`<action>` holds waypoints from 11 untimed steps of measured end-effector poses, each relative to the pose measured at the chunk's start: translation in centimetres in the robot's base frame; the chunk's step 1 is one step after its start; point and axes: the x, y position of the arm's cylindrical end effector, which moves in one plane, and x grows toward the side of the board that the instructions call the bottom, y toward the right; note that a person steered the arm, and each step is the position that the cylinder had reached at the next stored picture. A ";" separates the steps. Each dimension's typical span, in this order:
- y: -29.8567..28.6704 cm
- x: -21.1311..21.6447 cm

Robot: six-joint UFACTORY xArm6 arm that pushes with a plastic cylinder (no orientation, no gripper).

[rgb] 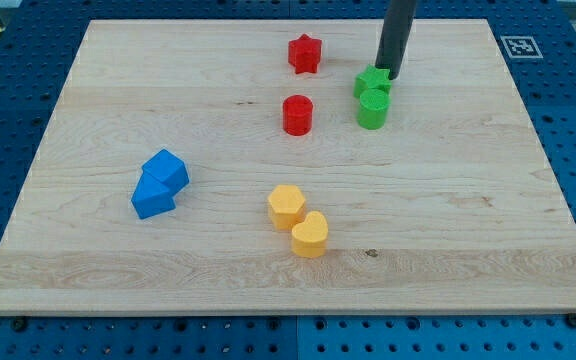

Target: Place the green blocks right of the yellow hexagon

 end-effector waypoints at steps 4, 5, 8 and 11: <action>-1.9 4.3; -3.0 4.7; -4.6 10.9; -2.0 16.7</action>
